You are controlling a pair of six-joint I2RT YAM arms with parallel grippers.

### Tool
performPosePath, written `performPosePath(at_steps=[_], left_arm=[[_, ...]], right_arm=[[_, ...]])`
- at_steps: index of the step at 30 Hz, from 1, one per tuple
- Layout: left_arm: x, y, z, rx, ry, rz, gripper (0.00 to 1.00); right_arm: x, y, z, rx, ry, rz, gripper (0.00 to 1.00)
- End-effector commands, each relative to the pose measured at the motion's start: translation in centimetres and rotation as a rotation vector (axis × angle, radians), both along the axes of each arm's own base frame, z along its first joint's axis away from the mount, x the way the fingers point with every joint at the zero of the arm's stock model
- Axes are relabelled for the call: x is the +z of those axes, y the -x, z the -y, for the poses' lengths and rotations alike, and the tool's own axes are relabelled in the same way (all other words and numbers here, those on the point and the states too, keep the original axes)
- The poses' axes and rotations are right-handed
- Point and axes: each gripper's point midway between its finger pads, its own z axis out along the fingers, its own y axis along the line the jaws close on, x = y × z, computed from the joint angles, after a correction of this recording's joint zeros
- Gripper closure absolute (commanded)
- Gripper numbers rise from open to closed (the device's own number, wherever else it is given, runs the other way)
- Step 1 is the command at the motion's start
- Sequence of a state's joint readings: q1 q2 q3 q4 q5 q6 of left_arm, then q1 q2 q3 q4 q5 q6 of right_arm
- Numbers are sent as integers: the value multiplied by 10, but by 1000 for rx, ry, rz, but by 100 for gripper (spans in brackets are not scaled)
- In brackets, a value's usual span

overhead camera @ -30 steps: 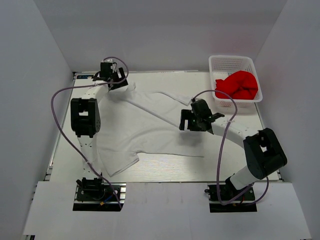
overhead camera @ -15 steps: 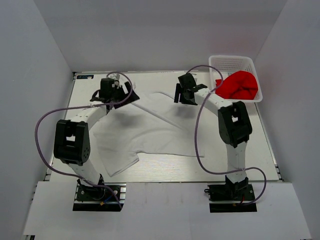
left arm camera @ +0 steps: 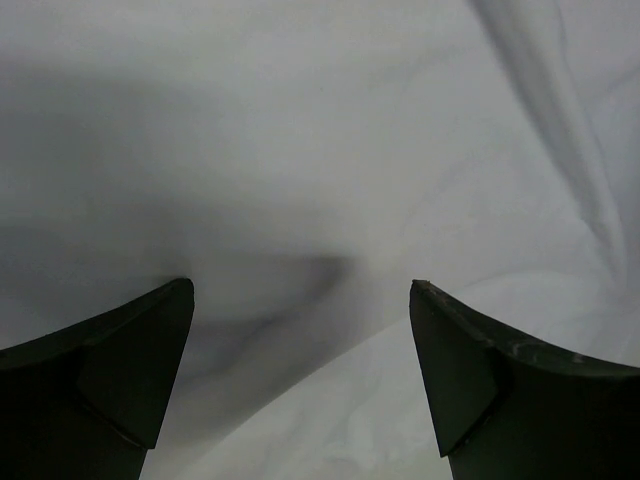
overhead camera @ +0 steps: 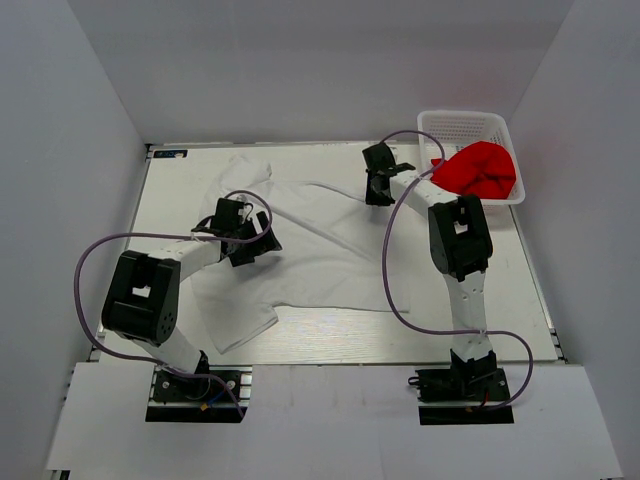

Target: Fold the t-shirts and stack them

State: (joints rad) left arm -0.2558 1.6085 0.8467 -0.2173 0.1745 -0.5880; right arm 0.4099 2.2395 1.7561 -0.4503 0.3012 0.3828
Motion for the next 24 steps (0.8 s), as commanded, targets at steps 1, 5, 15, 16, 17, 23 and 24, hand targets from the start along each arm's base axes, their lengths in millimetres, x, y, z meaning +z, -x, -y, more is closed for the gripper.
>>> performPosePath(at_steps=[1, 5, 15, 16, 17, 23, 24], left_arm=[[-18, 21, -7, 7, -46, -63, 0], [-25, 28, -4, -8, -44, -88, 0], [-26, 46, -13, -35, -98, -108, 0], [-20, 46, -13, -35, -94, -93, 0], [-17, 46, -10, -54, -97, -79, 0], [20, 31, 0, -86, -58, 48, 0], [28, 30, 0, -93, -57, 75, 0]], right_arm=[[23, -19, -7, 6, -27, 79, 74], [23, -25, 0, -14, -15, 97, 98], [57, -98, 19, -143, -68, 300, 100], [57, -105, 22, -155, -81, 310, 100], [79, -120, 23, -168, -105, 364, 97], [84, -126, 33, -161, -148, 340, 49], [82, -121, 33, -152, -142, 330, 37]])
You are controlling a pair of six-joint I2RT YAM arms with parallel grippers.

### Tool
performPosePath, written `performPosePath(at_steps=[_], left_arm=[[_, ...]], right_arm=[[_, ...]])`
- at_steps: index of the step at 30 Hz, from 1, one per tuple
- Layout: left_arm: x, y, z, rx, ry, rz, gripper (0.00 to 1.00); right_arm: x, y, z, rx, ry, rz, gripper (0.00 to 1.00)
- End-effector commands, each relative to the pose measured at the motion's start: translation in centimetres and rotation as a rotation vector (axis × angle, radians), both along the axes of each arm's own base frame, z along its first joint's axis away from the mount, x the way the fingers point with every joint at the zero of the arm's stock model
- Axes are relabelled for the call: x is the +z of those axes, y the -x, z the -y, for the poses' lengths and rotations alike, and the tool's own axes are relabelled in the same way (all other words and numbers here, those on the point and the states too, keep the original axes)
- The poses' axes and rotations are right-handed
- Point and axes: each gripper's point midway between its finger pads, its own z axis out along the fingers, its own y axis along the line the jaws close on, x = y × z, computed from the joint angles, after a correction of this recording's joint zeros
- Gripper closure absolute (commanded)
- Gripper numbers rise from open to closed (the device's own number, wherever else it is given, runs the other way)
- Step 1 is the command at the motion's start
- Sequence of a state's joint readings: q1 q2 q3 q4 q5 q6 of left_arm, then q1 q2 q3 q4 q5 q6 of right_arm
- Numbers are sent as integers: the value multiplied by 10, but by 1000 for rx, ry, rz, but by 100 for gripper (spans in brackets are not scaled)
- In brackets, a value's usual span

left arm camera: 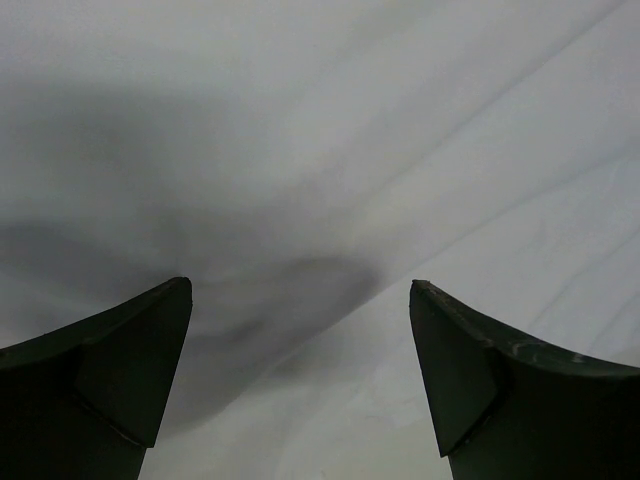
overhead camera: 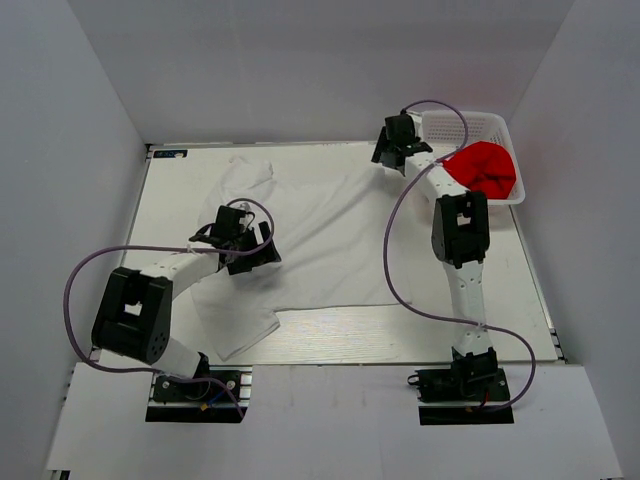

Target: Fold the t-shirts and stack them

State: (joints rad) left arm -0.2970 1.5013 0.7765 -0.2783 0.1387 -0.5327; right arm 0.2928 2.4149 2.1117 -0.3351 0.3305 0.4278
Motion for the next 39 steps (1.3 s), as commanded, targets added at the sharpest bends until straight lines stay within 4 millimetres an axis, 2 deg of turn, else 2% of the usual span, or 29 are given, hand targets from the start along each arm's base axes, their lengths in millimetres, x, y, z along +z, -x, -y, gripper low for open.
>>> performPosePath(at_steps=[1, 2, 3, 4, 5, 6, 7, 8, 10, 11, 12, 13, 14, 15, 16, 17, 18, 19, 22, 23, 26, 27, 31, 32, 33, 35, 36, 37, 39], left_arm=[[31, -5, 4, -31, 16, 98, 0], [38, -7, 7, -39, 32, 115, 0], [46, -14, 9, -40, 40, 141, 0], [60, -23, 8, -27, 36, 183, 0], [65, -29, 7, -16, 28, 202, 0], [72, -35, 5, 8, 23, 219, 0], [86, -48, -1, 56, -2, 266, 0], [83, -53, -5, 84, -25, 255, 0], [93, -70, -21, 180, -62, 269, 0], [93, -76, -29, 221, -88, 266, 0], [86, -82, -37, 252, -135, 252, 0], [95, -92, -49, 314, -189, 271, 0], [95, -99, -55, 336, -208, 269, 0], [104, -110, -55, 348, -209, 291, 0], [93, -117, -64, 376, -251, 266, 0], [90, -124, -69, 391, -256, 259, 0], [95, -136, -72, 410, -260, 273, 0], [77, -143, -71, 403, -278, 236, 0], [69, -170, -77, 387, -291, 237, 0], [47, -176, -80, 388, -309, 195, 0], [53, -210, -77, 370, -305, 214, 0], [30, -213, -84, 378, -333, 166, 0], [16, -236, -92, 388, -322, 136, 0], [-3, -237, -92, 381, -334, 99, 0], [-1, -244, -96, 387, -324, 94, 0], [-12, -247, -101, 389, -323, 68, 0], [-21, -251, -105, 391, -320, 46, 0], [-24, -254, -110, 396, -313, 36, 0], [-25, -264, -102, 378, -279, 47, 0]], right_arm=[[51, 1, -8, 67, -54, 73, 19], [54, 5, -12, 107, -37, 77, 10], [41, 16, -14, 127, -35, 44, 10], [66, 23, -24, 184, -68, 77, 10], [71, 29, -31, 215, -70, 84, 10], [50, 44, -34, 236, -65, 29, 10], [74, 52, -44, 290, -100, 63, 10], [67, 66, -55, 319, -104, 32, 10], [61, 88, -57, 351, -88, -3, 10], [67, 98, -67, 374, -88, 1, 10], [53, 111, -66, 375, -82, -39, 10], [39, 123, -65, 373, -79, -78, 10], [48, 132, -68, 383, -85, -66, 10], [44, 137, -69, 376, -91, -79, 10], [22, 153, -65, 374, -83, -139, 10], [27, 158, -66, 380, -89, -133, 10], [17, 167, -67, 382, -86, -161, 10], [10, 173, -64, 374, -87, -183, 10], [-5, 184, -61, 369, -73, -230, 10], [-13, 186, -58, 358, -61, -249, 10], [-23, 187, -50, 341, -39, -287, 10], [-33, 188, -50, 337, -28, -308, 10], [-51, 189, -46, 330, -14, -371, 10], [-58, 189, -42, 311, -3, -386, 10], [-56, 184, -42, 299, -2, -385, 10], [-69, 184, -32, 269, 19, -423, 10], [-64, 176, -33, 267, 16, -407, 10], [-75, 177, -29, 254, 20, -431, 10], [-73, 168, -25, 231, 14, -430, 10]])
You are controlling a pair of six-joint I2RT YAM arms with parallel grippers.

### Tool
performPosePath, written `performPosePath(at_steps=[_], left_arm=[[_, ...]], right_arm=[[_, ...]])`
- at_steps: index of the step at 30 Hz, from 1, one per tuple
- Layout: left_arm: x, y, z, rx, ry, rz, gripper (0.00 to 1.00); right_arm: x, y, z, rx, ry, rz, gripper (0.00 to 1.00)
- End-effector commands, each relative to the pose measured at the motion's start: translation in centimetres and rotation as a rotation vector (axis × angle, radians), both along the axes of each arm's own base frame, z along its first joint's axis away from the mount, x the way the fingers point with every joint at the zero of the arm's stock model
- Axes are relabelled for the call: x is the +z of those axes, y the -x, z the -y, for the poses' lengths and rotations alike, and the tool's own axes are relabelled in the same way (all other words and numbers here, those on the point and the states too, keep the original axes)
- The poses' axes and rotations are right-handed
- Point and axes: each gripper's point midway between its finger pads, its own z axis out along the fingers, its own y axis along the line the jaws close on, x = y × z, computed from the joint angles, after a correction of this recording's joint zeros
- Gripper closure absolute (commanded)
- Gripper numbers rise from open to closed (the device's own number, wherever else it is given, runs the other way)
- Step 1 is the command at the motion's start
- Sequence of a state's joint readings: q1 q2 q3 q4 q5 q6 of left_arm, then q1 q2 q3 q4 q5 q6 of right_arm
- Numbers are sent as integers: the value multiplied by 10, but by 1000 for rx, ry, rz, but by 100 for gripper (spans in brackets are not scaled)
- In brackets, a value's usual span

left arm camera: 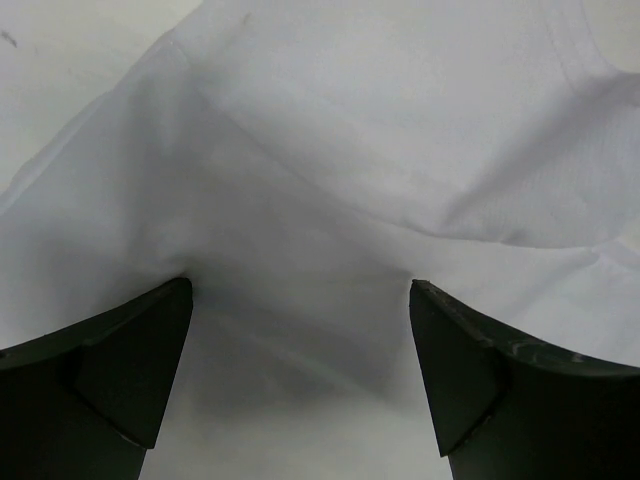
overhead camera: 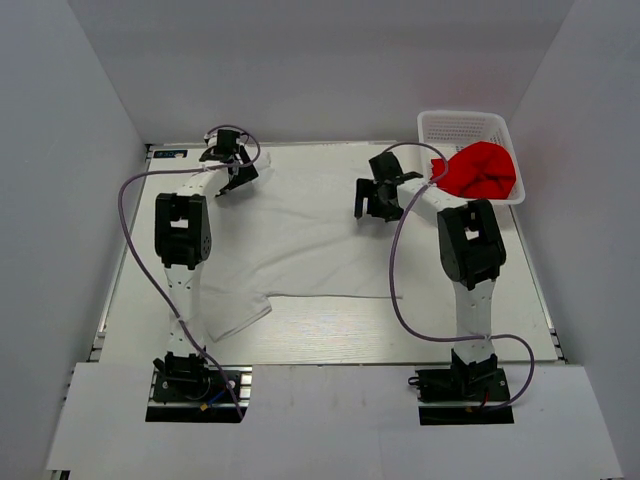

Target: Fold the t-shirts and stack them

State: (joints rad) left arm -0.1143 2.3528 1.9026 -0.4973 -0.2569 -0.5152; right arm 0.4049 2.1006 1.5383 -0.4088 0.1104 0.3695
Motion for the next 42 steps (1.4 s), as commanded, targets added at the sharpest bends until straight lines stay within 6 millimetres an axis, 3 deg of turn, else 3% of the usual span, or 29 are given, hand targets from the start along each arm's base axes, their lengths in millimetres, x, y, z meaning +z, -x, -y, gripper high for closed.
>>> performPosePath(at_steps=[1, 3, 4, 6, 7, 8, 11, 15, 17, 19, 20, 21, 22, 23, 24, 25, 26, 27, 28, 29, 30, 31, 32, 33, 35, 36, 39, 40, 42], left_arm=[[-27, 4, -4, -25, 52, -83, 0], [-20, -9, 4, -59, 82, -41, 0], [-34, -6, 6, -67, 93, -67, 0], [-25, -21, 12, -86, 117, -23, 0], [-25, -23, 12, -86, 117, -26, 0], [-21, -32, 18, -112, 134, -3, 0], [-4, -44, 31, -169, 184, 41, 0], [46, -56, 42, -228, 222, 147, 0], [82, -52, 42, -241, 212, 200, 0], [95, -39, 41, -242, 212, 202, 0], [128, -32, 40, -255, 202, 249, 0], [136, -23, 36, -241, 189, 247, 0], [122, -7, 28, -210, 164, 202, 0], [122, 9, 28, -199, 145, 174, 0], [153, 23, 23, -166, 145, 221, 0], [123, 53, 21, -139, 136, 131, 0], [118, 73, 20, -119, 152, 102, 0], [107, 111, 23, -92, 211, 55, 0], [100, 131, 24, -75, 238, 30, 0], [94, 150, 25, -63, 257, 7, 0], [86, 168, 24, -45, 266, -16, 0], [60, 202, 19, -2, 270, -93, 0], [69, 219, 20, 10, 276, -82, 0], [47, 255, 15, 46, 268, -177, 0], [39, 288, 11, 110, 282, -218, 0], [34, 313, 11, 117, 298, -228, 0], [19, 355, 13, 146, 342, -270, 0], [25, 362, 13, 162, 359, -241, 0], [16, 379, 13, 162, 363, -264, 0]], right_arm=[[-28, -2, 20, -61, 53, -84, 10], [-22, -15, 22, -77, 49, -67, 10], [-28, -15, 24, -82, 57, -78, 10], [-32, -25, 28, -100, 67, -82, 10], [-20, -39, 26, -103, 63, -50, 10], [-27, -41, 28, -108, 68, -61, 10], [-7, -61, 23, -68, 59, -2, 10], [33, -76, 12, -5, 43, 92, 10], [55, -79, 9, 8, 24, 144, 10], [88, -79, 1, 26, -20, 220, 10], [77, -68, 4, 32, -11, 195, 10], [82, -64, 2, 48, -16, 211, 10], [107, -59, -6, 69, -44, 260, 10], [88, -45, -8, 80, -36, 240, 10], [101, -39, -10, 87, -48, 268, 10], [117, -37, -19, 87, -76, 324, 10], [86, -14, -14, 86, -55, 257, 10], [107, -8, -12, 72, -65, 308, 10], [95, 2, -11, 51, -73, 291, 10], [106, 6, -11, 39, -95, 323, 10], [82, 22, -4, -1, -100, 272, 10], [97, 27, -2, -17, -123, 304, 10], [99, 27, -1, -32, -138, 323, 10], [76, 44, 7, -76, -139, 265, 10], [87, 50, 15, -119, -155, 295, 10], [80, 54, 19, -139, -157, 290, 10], [81, 62, 34, -216, -142, 310, 10], [78, 65, 38, -225, -127, 303, 10], [81, 67, 36, -220, -139, 304, 10]])
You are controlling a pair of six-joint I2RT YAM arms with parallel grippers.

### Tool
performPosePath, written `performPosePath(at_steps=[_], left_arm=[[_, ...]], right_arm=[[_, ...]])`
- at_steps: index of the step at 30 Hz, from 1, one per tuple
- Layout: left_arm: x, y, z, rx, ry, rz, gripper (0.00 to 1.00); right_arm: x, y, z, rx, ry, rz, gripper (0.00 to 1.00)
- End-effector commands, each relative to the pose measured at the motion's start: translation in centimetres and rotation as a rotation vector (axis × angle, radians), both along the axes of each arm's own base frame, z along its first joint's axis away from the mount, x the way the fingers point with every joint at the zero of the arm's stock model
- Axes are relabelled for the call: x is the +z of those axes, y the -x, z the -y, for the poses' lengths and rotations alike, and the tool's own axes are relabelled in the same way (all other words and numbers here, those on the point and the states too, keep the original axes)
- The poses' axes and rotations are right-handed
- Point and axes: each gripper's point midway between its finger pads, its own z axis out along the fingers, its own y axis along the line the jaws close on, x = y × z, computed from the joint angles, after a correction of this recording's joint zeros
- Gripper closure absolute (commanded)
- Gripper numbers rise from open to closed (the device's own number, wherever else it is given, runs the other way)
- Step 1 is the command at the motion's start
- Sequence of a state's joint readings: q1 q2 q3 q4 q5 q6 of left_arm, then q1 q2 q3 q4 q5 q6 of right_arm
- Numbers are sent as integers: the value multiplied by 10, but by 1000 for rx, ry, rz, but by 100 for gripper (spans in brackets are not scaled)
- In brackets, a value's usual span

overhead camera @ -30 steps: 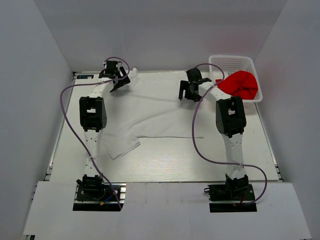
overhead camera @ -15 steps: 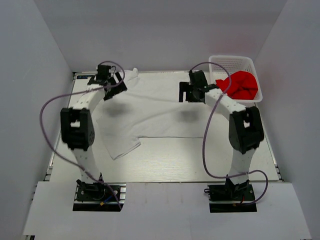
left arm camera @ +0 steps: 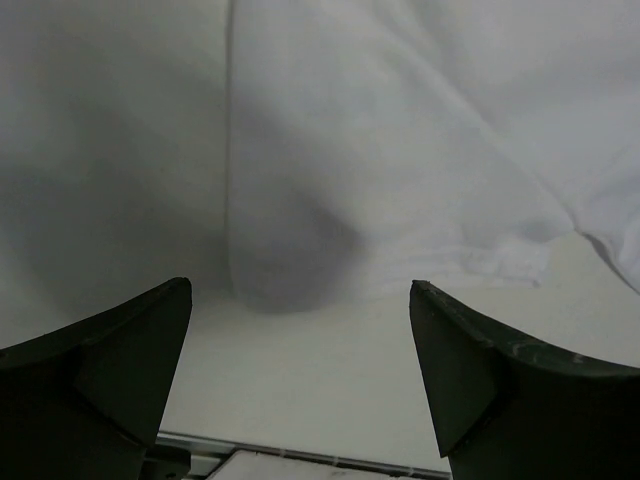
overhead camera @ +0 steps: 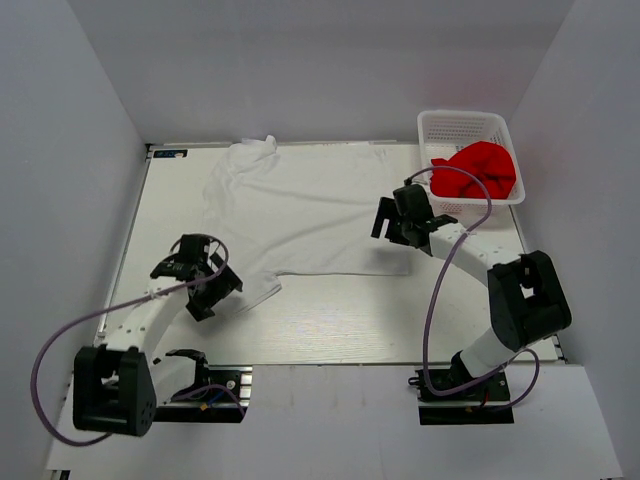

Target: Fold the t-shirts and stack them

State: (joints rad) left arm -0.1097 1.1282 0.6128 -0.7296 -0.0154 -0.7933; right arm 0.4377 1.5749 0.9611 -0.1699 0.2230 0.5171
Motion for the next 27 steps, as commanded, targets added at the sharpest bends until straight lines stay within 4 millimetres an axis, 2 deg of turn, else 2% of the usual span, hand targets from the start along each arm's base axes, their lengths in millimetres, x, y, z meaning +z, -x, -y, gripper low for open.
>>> performPosePath(at_steps=[1, 2, 3, 4, 5, 7, 9, 11, 12, 14, 15, 19, 20, 21, 22, 23, 26, 27], left_arm=[[4, 19, 3, 56, 40, 2, 0], [-1, 27, 8, 38, 55, -15, 0], [-1, 27, 13, 27, 83, -7, 2], [-3, 26, 16, 21, 98, -2, 4], [-3, 26, 16, 21, 99, -2, 4], [-15, 36, 12, 49, 84, -46, 8], [-21, 37, 11, 65, 79, -62, 19], [-25, 41, 4, 111, 45, -86, 25], [-25, 40, 4, 121, 48, -87, 33], [-26, 39, -1, 140, 23, -81, 39], [-25, 37, -3, 143, 14, -70, 47], [-31, 37, -7, 140, -11, -67, 65], [-33, 35, -7, 140, -11, -69, 72], [-35, 34, -5, 118, -8, -71, 86], [-34, 34, -3, 114, 4, -73, 95], [-38, 36, -4, 104, -1, -80, 100], [-37, 34, -2, 83, 5, -71, 100], [-37, 34, 0, 80, 15, -73, 100]], right_arm=[[32, -16, -1, -60, -55, 115, 10], [30, -16, -3, -51, -61, 106, 10], [23, -11, -1, -47, -45, 76, 10], [26, -12, -2, -49, -47, 74, 10], [23, -12, -2, -49, -45, 65, 10], [16, -5, 0, -53, -32, 33, 10], [14, 0, 6, -70, -25, 28, 10], [16, 3, 11, -79, -9, 34, 10], [16, 4, 13, -84, -4, 32, 10], [17, 8, 18, -91, 20, 27, 10], [18, 9, 21, -93, 27, 29, 10], [8, 25, 32, -108, 71, -23, 10], [5, 28, 35, -106, 86, -35, 10], [3, 33, 38, -107, 99, -48, 10], [-2, 38, 40, -95, 110, -68, 10], [-10, 48, 44, -86, 127, -98, 10], [-15, 59, 45, -66, 127, -122, 10], [-22, 66, 48, -62, 136, -144, 10]])
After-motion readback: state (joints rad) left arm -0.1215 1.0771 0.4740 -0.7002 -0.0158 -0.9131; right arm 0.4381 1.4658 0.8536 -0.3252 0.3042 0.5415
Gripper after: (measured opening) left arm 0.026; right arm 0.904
